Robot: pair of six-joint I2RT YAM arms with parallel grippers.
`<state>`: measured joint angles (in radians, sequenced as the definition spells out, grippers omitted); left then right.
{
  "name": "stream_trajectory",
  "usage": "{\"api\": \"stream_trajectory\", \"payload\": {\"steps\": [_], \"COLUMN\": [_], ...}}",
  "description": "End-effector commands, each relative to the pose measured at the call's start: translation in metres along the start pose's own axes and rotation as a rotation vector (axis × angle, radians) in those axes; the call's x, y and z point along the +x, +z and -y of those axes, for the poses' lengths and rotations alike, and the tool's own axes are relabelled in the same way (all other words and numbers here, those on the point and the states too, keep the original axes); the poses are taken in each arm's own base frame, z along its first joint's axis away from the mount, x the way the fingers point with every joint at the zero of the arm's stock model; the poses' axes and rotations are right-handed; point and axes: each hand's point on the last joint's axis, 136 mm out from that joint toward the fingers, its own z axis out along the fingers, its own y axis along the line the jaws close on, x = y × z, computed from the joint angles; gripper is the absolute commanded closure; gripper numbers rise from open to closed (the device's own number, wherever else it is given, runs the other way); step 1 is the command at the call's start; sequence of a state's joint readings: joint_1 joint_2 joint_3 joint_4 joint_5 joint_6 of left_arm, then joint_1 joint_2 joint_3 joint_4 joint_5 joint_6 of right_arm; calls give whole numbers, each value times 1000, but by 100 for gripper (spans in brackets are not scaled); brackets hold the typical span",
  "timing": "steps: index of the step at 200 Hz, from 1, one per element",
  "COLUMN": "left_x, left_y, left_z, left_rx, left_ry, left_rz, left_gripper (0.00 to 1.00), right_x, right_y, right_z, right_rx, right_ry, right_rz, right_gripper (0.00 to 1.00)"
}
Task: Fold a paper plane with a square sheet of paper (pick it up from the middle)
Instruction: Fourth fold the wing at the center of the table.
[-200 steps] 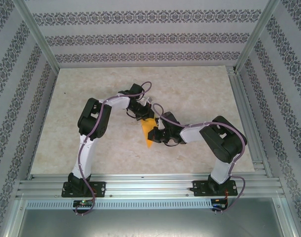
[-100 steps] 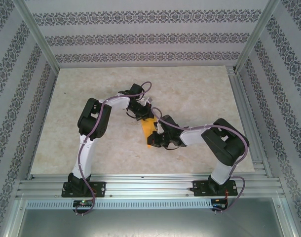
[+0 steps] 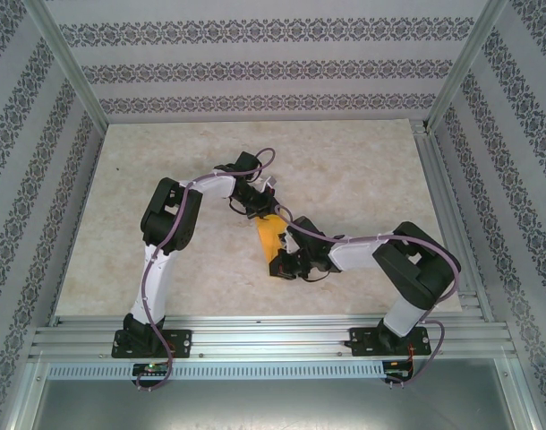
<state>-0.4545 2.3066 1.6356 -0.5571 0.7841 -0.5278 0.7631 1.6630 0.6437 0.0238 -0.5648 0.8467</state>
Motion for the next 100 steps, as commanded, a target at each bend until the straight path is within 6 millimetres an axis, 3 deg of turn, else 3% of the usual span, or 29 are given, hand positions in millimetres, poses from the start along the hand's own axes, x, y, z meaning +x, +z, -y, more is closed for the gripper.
{"api": "stream_trajectory", "payload": {"steps": [1,23,42,66,100], "left_x": [-3,-3,-4,-5,-6], "left_y": [20,18,18,18,17], "left_z": [-53,-51,-50,-48,-44], "left_rx": [-161,-157,-151,-144,-140], "left_ry": [-9,-6,-6,-3,3], "left_rz": [38,43,44,46,46], "left_gripper": [100,100,100,100,100], "right_x": [-10,-47,-72,-90,-108], "right_y": [-26,-56,-65,-50,-27], "right_z": [-18,-11,-8,-24,-22], "right_rx": [-41,-17,-26,-80,-62], "right_ry": [4,45,75,60,70], "right_rz": [52,216,292,270,258], "right_gripper": [100,100,100,100,100]}}
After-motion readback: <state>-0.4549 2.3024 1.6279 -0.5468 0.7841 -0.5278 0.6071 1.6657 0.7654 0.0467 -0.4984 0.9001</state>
